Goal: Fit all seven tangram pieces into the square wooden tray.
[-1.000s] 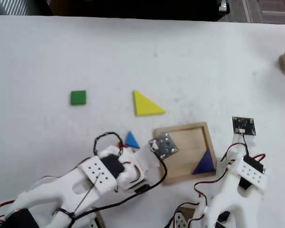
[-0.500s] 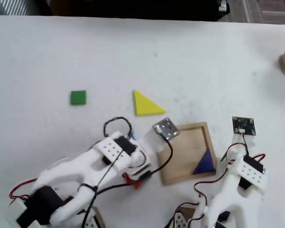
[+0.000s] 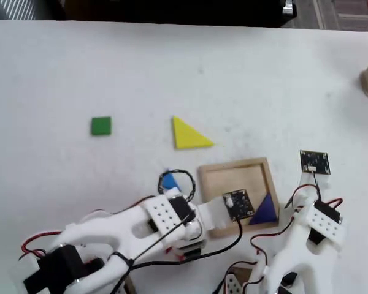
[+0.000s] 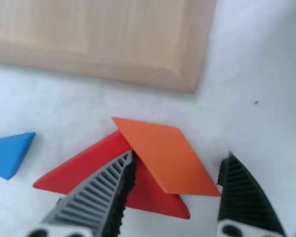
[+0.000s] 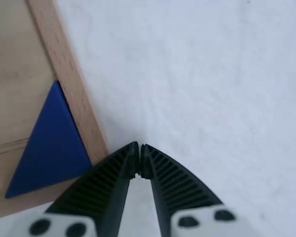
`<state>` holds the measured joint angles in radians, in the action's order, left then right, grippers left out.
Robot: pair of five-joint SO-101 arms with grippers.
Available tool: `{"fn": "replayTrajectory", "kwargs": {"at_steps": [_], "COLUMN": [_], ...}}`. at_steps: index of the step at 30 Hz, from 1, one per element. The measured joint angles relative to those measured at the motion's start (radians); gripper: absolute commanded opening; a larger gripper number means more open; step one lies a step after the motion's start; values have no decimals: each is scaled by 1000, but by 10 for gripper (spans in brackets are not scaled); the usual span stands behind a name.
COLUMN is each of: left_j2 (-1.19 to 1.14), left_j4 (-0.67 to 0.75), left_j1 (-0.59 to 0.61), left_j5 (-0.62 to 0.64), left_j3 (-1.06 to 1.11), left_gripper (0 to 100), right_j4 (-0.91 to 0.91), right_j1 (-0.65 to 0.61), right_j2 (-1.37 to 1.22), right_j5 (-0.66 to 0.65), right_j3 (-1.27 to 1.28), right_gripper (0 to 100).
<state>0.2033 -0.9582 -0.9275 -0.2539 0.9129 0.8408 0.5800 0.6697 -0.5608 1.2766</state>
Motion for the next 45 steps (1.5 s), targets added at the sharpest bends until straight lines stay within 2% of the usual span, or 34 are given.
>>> {"fn": "replayTrajectory", "kwargs": {"at_steps": [8,14,21,40,45], "left_j2": [0,0,0,0,0], "left_j4": [0,-3,-3,3,41], "left_j1": [0,-17,-37,-35,-3], "left_j5": [0,-6,-6,-11,37], "left_j3": [0,0,2,2,2], "left_gripper": [262,146,182,181,181], "right_j4": [0,0,0,0,0], "right_j1": [0,0,0,0,0], "right_j2": [0,0,0,0,0], "right_j5": [0,0,0,0,0], "right_j3": [0,0,0,0,0], "right_gripper": [18,18,18,18,18]}}
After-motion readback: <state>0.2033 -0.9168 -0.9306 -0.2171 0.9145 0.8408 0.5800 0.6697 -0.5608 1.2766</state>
